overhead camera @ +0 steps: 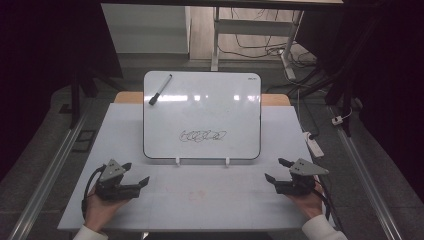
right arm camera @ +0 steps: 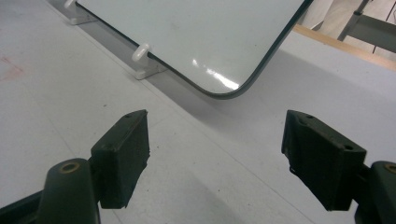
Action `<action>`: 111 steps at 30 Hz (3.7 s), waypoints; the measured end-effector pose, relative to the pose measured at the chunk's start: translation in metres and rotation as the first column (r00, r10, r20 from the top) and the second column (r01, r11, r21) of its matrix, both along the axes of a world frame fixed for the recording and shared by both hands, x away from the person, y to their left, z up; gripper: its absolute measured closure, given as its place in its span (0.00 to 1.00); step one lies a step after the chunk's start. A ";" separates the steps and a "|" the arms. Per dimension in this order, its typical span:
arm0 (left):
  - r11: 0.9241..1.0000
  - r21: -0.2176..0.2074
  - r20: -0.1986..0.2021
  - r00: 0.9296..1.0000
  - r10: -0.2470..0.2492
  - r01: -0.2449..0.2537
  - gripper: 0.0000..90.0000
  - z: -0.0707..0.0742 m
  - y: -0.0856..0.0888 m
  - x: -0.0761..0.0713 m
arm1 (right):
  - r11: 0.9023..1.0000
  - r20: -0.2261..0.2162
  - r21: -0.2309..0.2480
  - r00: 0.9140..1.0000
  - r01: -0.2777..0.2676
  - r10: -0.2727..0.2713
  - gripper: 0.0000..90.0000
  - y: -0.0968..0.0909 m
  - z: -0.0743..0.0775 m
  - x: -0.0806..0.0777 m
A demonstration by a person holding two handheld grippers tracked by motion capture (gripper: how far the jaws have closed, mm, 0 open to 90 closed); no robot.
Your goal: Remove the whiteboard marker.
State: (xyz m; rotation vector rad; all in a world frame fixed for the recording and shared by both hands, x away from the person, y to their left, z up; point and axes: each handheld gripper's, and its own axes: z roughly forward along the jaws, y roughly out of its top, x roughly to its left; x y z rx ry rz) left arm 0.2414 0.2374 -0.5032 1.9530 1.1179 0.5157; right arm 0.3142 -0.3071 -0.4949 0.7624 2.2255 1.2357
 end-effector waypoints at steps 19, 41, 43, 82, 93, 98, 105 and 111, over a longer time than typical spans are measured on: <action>1.000 0.000 -0.016 1.000 -0.012 0.012 0.21 0.005 -0.001 0.006 | 1.000 -0.003 0.004 1.000 0.013 -0.013 0.26 0.002 0.000 0.000; 0.997 0.048 0.057 0.997 -0.061 0.058 0.23 0.073 -0.025 0.070 | 1.000 -0.009 -0.008 1.000 0.017 -0.017 0.27 0.005 -0.001 -0.001; 0.996 0.060 0.058 0.996 -0.066 0.063 0.23 0.077 -0.028 0.074 | 1.000 -0.007 -0.009 1.000 0.022 -0.022 0.27 0.005 -0.001 -0.001; 0.964 0.251 0.201 0.979 0.036 -0.087 0.37 0.130 -0.055 0.202 | 0.999 -0.044 -0.019 0.999 0.027 -0.028 0.28 0.003 -0.007 0.001; 0.950 0.295 0.212 0.976 0.041 -0.104 0.52 0.129 -0.058 0.224 | 0.999 -0.050 -0.019 0.998 0.036 -0.037 0.29 0.001 -0.009 0.001; 0.939 0.322 0.207 0.977 0.051 -0.117 0.58 0.125 -0.057 0.231 | 0.999 -0.054 -0.020 0.998 0.040 -0.041 0.29 0.000 -0.010 0.000; 0.933 0.336 0.211 0.976 0.057 -0.127 0.67 0.121 -0.054 0.237 | 0.999 -0.056 -0.023 0.997 0.043 -0.044 0.29 0.000 -0.011 0.001; 0.927 0.354 0.232 0.972 0.044 -0.127 0.79 0.121 -0.057 0.236 | 0.999 -0.055 -0.026 0.997 0.046 -0.047 0.29 -0.001 -0.011 0.001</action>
